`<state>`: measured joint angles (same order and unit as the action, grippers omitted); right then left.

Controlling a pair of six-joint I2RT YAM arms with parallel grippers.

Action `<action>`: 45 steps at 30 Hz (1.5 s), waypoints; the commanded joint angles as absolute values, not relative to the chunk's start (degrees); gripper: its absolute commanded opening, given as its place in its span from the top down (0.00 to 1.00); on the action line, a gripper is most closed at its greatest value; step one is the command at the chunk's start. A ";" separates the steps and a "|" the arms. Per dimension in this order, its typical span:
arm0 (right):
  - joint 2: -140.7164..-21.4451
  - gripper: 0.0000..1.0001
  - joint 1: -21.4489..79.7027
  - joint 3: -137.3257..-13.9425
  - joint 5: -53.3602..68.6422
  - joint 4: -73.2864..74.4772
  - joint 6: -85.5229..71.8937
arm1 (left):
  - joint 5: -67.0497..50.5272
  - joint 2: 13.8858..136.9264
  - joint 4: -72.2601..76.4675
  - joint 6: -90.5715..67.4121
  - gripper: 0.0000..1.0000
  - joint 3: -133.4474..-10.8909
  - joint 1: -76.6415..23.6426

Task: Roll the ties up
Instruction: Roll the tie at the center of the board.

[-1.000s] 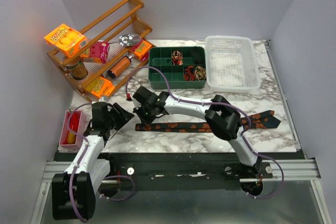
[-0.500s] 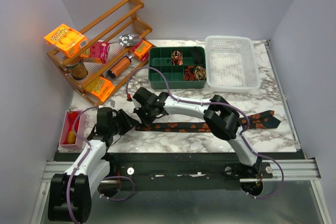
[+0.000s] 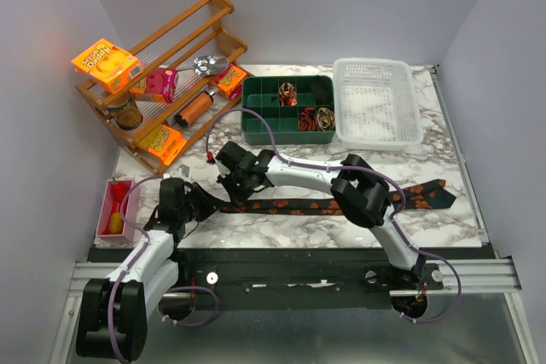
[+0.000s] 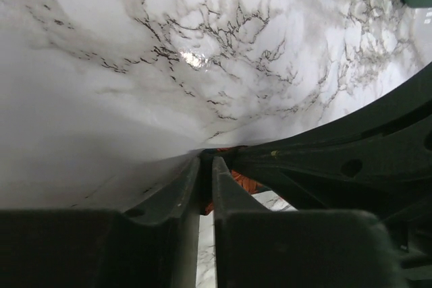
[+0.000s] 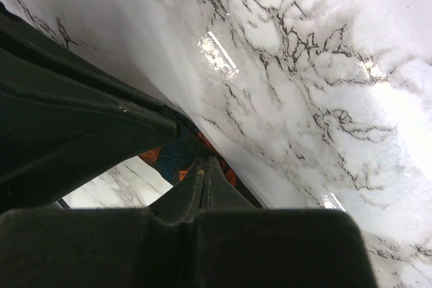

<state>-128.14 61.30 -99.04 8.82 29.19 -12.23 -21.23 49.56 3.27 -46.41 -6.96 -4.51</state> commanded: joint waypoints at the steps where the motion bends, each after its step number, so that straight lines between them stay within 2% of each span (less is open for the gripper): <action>1: -126.48 0.98 61.26 -98.00 7.91 29.79 -13.09 | -20.57 47.90 2.03 -45.79 0.92 -6.50 -4.83; 3: -124.82 0.98 61.09 -97.39 7.56 29.36 -13.45 | -20.57 47.37 1.41 -45.70 1.00 -6.85 -4.83; 14: -119.27 0.98 60.91 -93.78 6.24 28.30 -13.01 | -17.58 43.68 -3.25 -45.18 1.00 -9.49 -7.56; 39: -123.13 0.99 60.82 -91.58 6.42 27.78 -12.39 | -14.41 42.19 -10.63 -42.63 1.00 -19.59 -11.60; 45: -122.08 0.99 59.68 -88.51 8.16 21.81 -15.19 | -15.38 43.68 -10.90 -41.84 1.00 -20.92 -12.30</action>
<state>-121.91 60.71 -90.61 7.51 26.76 -13.21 -15.44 43.00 -10.41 -43.18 -18.96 -11.77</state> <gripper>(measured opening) 0.012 0.017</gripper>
